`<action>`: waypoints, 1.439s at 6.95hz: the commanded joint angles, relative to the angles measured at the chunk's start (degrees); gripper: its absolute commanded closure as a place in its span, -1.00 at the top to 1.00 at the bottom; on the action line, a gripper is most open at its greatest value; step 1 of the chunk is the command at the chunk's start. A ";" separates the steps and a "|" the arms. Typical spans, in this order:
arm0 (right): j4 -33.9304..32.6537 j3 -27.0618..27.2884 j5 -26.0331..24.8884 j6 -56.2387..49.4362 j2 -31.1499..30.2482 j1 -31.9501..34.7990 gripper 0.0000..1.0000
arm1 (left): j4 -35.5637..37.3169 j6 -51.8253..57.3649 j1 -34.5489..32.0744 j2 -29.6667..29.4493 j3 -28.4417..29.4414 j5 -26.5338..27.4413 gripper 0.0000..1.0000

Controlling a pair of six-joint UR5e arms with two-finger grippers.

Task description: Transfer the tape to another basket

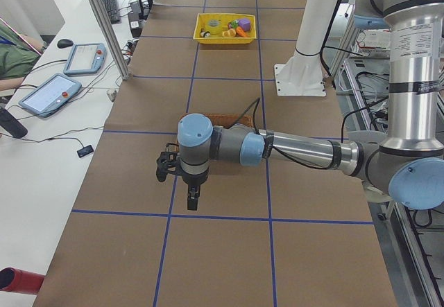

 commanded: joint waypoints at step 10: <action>7.92 -11.22 -14.09 6.04 5.50 -17.02 0.98 | -0.21 0.13 0.17 -0.45 0.27 -0.12 0.96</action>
